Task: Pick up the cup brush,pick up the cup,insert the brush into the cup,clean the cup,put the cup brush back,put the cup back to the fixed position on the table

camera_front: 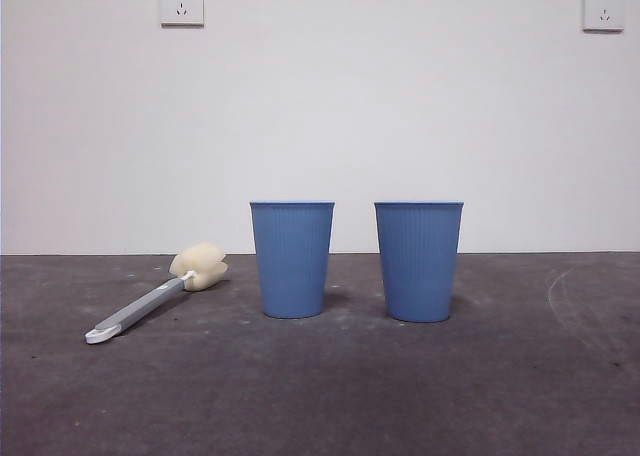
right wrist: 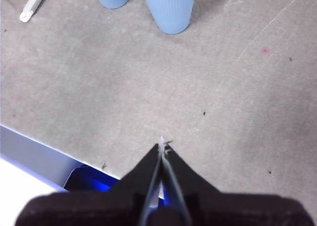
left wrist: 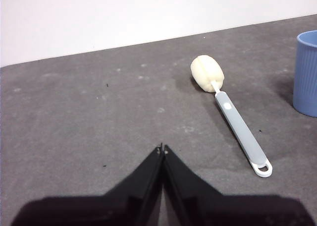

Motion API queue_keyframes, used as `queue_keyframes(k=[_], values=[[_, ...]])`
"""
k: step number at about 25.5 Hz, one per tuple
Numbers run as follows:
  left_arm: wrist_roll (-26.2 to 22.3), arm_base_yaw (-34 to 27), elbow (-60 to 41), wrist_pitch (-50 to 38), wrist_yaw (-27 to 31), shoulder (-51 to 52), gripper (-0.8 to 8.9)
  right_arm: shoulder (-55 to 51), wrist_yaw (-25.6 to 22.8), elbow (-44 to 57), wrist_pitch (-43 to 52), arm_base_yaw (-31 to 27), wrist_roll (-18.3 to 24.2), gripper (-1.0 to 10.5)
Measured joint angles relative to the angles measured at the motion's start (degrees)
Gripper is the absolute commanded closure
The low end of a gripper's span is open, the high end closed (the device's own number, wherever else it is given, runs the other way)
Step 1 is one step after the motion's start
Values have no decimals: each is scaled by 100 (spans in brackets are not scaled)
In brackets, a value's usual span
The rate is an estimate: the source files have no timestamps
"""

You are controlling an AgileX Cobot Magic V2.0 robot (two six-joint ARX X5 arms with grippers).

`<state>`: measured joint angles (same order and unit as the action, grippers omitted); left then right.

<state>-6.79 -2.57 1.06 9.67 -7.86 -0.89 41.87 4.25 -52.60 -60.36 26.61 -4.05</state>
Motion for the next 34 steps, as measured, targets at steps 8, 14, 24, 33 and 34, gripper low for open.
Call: queue_keyframes(k=[8,14,24,33,34], values=[[0,0,0,-4,2,-240,817,76,0,0,-2,0,0,946],[0,0,0,-7,0,-444,818,-525,-127,109,1167,-518,330,946],[0,0,0,-9,2,-807,818,-3038,133,3027,4411,-2514,542,946],[0,0,0,-9,2,-1067,818,-3888,28,4459,4476,-2634,542,946],[0,0,0,-13,2,-1093,817,-3934,26,4553,4492,-2634,542,946]])
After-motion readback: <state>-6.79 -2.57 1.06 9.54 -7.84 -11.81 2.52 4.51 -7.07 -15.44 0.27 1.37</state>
